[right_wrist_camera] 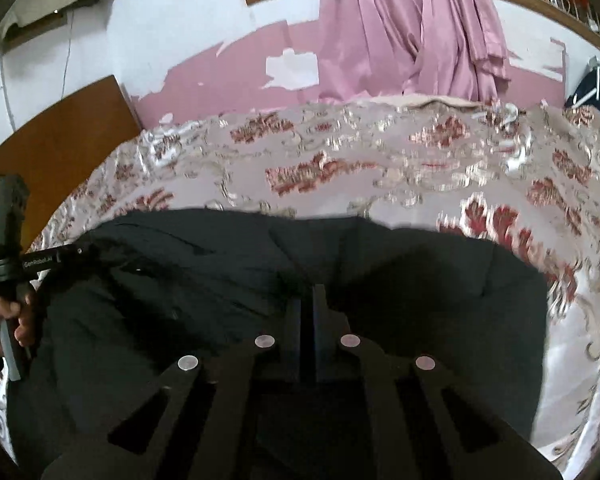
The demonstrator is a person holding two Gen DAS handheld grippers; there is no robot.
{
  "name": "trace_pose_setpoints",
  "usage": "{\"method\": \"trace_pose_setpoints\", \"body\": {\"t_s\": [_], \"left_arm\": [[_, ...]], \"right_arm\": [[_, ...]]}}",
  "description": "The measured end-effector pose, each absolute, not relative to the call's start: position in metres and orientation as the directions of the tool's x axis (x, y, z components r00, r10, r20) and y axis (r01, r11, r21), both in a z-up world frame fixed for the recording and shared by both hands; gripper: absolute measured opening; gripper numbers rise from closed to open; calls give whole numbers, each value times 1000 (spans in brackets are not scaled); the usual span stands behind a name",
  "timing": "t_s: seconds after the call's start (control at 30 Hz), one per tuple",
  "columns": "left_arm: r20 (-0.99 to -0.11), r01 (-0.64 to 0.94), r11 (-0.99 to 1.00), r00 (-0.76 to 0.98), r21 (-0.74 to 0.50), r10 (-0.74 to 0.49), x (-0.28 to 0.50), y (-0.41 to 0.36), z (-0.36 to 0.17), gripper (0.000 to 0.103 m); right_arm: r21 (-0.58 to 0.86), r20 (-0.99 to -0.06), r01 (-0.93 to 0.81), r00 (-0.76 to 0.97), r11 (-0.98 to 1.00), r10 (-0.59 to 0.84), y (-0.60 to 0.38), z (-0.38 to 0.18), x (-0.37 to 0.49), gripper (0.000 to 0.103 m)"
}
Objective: Fold large clothes
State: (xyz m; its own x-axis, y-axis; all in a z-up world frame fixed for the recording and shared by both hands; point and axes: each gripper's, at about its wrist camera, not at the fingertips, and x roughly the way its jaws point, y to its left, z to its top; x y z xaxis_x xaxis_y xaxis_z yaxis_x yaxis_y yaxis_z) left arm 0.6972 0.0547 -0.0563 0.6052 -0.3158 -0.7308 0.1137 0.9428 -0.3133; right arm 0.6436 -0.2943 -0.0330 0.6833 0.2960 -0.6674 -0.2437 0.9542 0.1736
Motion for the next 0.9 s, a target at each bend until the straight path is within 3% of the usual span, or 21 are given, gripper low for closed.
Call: {"method": "trace_pose_setpoints", "body": {"t_s": [0.33, 0.7, 0.9], "left_arm": [[-705, 121, 937, 629, -328, -328, 690, 57, -64, 6], [-703, 138, 946, 639, -294, -312, 688, 52, -55, 6], [-690, 192, 940, 640, -282, -337, 680, 54, -35, 9]], "right_arm": [[195, -688, -227, 662, 954, 298, -291, -57, 641, 4], [275, -597, -257, 710, 926, 374, -300, 11, 650, 7], [341, -713, -267, 551, 901, 433, -264, -15, 700, 7]]}}
